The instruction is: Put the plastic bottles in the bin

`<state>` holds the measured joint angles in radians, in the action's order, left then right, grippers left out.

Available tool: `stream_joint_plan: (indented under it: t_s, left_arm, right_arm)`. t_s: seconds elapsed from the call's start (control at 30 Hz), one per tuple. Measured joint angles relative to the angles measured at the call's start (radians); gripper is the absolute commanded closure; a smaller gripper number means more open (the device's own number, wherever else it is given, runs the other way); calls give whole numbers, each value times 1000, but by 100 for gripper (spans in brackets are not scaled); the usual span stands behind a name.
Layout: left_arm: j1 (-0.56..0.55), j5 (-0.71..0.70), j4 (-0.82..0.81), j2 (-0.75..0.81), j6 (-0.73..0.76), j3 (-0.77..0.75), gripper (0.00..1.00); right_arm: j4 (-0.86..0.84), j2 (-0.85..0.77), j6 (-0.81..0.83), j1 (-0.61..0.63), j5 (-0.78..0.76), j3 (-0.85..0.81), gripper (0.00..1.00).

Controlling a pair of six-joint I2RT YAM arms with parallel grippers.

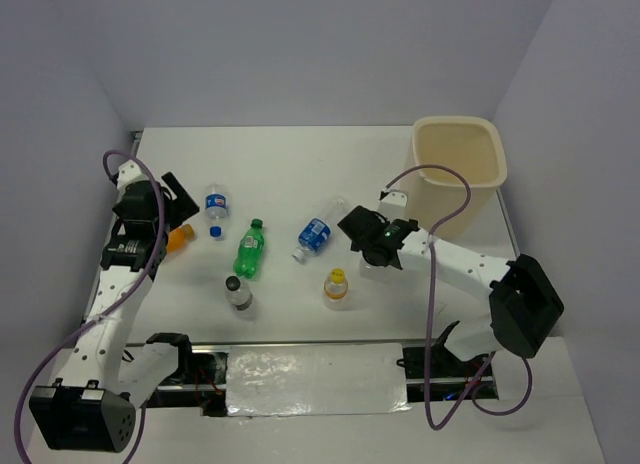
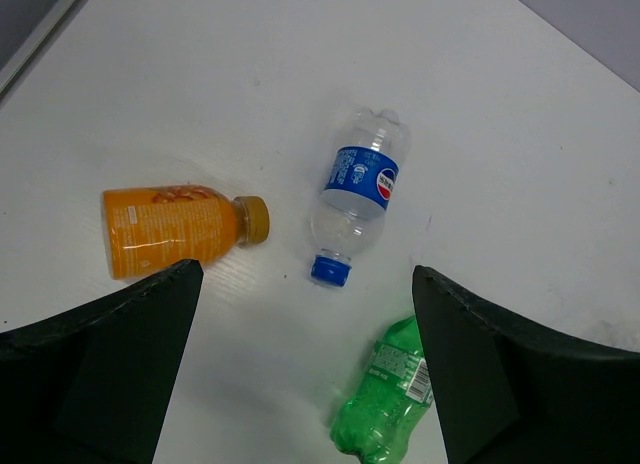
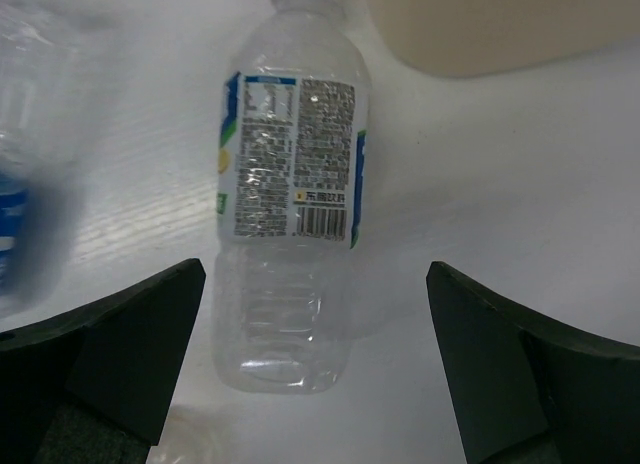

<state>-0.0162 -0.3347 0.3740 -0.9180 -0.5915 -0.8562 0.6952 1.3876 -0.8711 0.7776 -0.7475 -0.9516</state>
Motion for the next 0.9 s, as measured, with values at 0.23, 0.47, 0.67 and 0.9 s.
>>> stream_joint_plan:
  t_s: [0.23,0.47,0.67,0.9]
  left_arm:
    - [0,0,0,-30,-14,0,1]
    - [0,0,-1,-35,-15,0,1]
    - [0,0,-1,-35,-15,0,1]
    - [0,16,-8,-34,-14,0,1]
  right_arm:
    - [-181,100,-1,-74,73,113,4]
    - [-357,128,54,-98,124,168,49]
    - [-407,31,167,-81,188,169,55]
    - [-440,-237,426,-1,262,32,51]
